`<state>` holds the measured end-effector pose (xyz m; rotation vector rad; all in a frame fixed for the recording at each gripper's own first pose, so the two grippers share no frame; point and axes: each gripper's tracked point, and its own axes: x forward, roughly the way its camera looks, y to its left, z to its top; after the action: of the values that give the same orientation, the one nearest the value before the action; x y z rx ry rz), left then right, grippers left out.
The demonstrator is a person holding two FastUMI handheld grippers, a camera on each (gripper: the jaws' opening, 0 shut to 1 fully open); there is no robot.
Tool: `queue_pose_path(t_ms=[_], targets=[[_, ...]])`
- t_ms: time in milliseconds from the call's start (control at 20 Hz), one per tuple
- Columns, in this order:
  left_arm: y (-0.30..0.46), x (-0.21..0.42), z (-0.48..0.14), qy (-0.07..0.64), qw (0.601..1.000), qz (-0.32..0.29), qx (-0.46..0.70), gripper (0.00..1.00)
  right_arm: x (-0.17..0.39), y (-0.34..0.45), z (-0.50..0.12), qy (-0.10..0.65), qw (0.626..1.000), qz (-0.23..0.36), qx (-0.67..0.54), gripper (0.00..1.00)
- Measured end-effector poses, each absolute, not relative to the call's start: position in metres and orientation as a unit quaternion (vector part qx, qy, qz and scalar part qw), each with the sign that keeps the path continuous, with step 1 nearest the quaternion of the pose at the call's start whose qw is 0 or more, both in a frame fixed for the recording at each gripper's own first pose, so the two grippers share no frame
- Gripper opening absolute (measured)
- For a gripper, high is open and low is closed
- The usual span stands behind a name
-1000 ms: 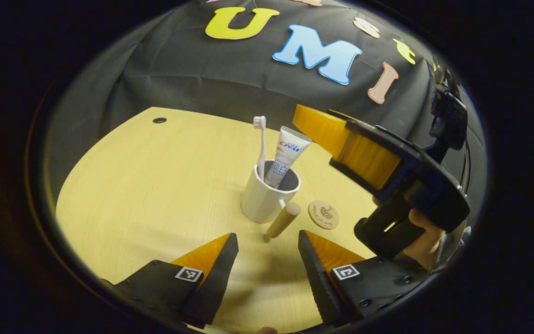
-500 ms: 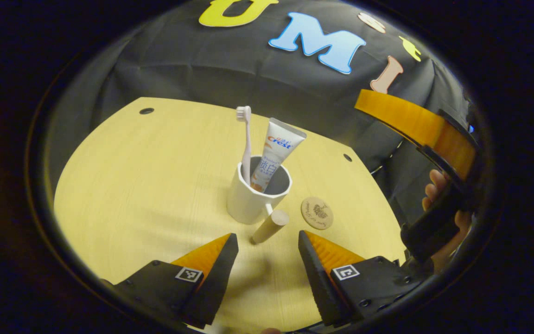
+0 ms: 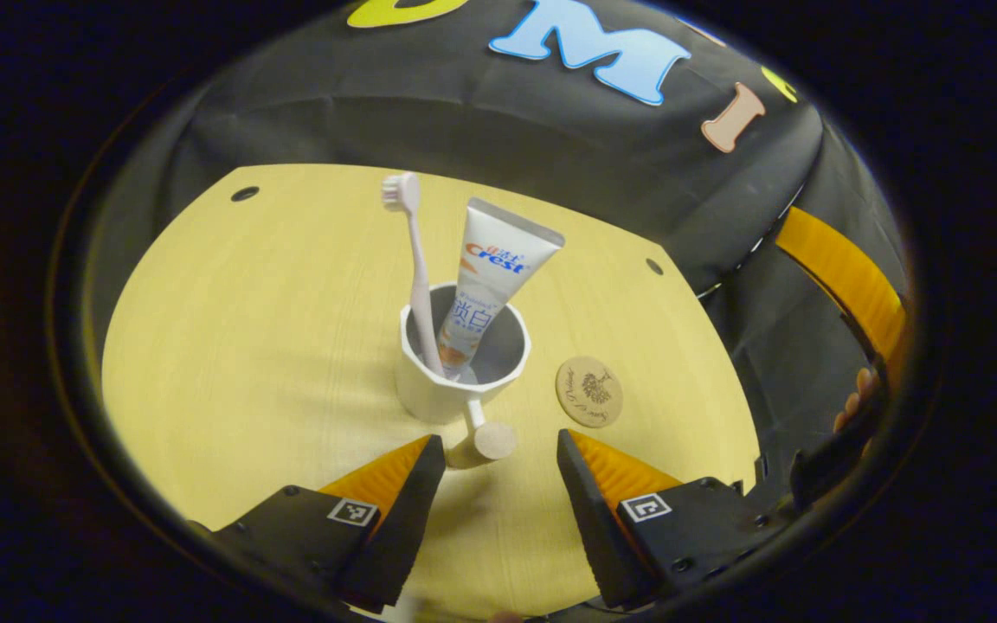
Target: Put the toothbrush and toothpaste on the desktop into the cup, then pick up the cup and place it on the coaster on the desktop.
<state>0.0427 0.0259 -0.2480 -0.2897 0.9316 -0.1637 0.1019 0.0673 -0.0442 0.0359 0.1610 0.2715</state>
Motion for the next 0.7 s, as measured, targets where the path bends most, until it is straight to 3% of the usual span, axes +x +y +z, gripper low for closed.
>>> queue_pose_path(t_ms=[600, 700], targets=[[0.044, 0.074, -0.270, 0.522, 0.842, -0.017, -0.136, 0.86, 0.090, 0.023, -0.062, 0.116, 0.987, 0.107, 0.033, 0.83], [0.041, 0.075, -0.276, 0.533, 0.836, -0.018, -0.133, 0.77, 0.089, 0.018, -0.063, 0.119, 0.987, 0.102, 0.036, 0.83]])
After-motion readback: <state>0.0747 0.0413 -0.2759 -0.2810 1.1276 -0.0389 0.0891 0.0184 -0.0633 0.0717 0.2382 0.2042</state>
